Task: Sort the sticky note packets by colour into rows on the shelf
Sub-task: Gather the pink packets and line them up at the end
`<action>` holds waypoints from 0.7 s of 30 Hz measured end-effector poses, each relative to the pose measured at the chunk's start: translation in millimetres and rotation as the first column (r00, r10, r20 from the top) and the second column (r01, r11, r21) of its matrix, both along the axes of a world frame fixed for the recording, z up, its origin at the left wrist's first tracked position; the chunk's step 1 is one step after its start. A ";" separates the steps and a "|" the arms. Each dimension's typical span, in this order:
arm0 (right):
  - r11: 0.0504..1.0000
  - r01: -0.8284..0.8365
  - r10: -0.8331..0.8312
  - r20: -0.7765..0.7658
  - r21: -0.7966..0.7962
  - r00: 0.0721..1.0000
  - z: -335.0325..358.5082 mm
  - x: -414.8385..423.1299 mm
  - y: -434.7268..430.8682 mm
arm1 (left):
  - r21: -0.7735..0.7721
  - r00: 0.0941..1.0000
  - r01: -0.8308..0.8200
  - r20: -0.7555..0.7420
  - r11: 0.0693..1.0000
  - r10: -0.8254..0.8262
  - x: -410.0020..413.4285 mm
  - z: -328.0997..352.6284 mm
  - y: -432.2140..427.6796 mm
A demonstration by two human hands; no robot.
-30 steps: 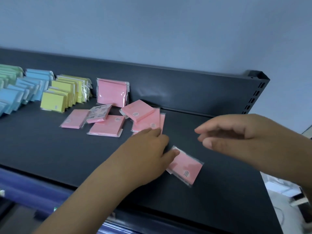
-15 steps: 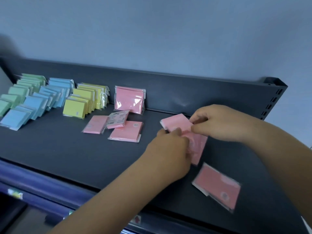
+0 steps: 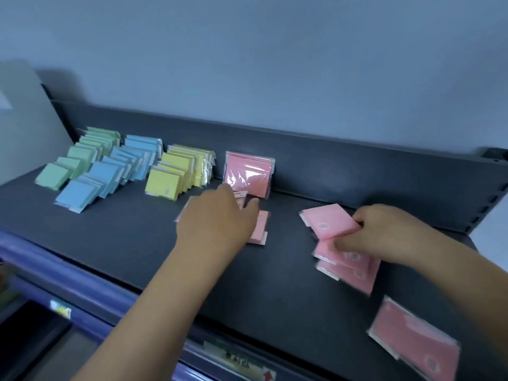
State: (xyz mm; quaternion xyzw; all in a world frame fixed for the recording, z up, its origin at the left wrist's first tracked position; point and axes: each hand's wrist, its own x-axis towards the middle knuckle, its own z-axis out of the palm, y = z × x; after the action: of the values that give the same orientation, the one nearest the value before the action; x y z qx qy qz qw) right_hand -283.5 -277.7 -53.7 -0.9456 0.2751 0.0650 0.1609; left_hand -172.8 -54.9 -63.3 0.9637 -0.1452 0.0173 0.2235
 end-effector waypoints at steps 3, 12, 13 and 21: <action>0.999 0.043 -0.043 0.020 0.012 0.999 -1.6 5.7 0.5 | 0.159 0.982 0.015 -0.186 0.987 0.015 13.7 -10.9 12.6; 0.997 0.004 -0.011 -0.097 -0.072 0.995 9.3 -4.2 14.3 | 0.195 0.955 0.287 -0.135 0.938 -0.264 -29.3 -27.2 1.3; 0.997 0.004 -0.013 -0.107 -0.081 0.994 9.2 -4.0 16.3 | 0.199 0.947 0.316 -0.120 0.928 -0.297 -34.1 -28.6 -1.4; 0.993 0.075 -0.078 -0.033 -0.094 0.996 -1.3 -15.1 -12.6 | 0.214 0.880 0.470 -0.035 0.856 -0.474 -47.9 -36.2 -15.2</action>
State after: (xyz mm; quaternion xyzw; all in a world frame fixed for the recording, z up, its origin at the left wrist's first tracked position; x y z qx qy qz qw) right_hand -298.6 -290.3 -55.0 -0.9395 0.3167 0.0635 0.1144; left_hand -220.7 -70.1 -99.5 0.9169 -0.3800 -0.0446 0.1134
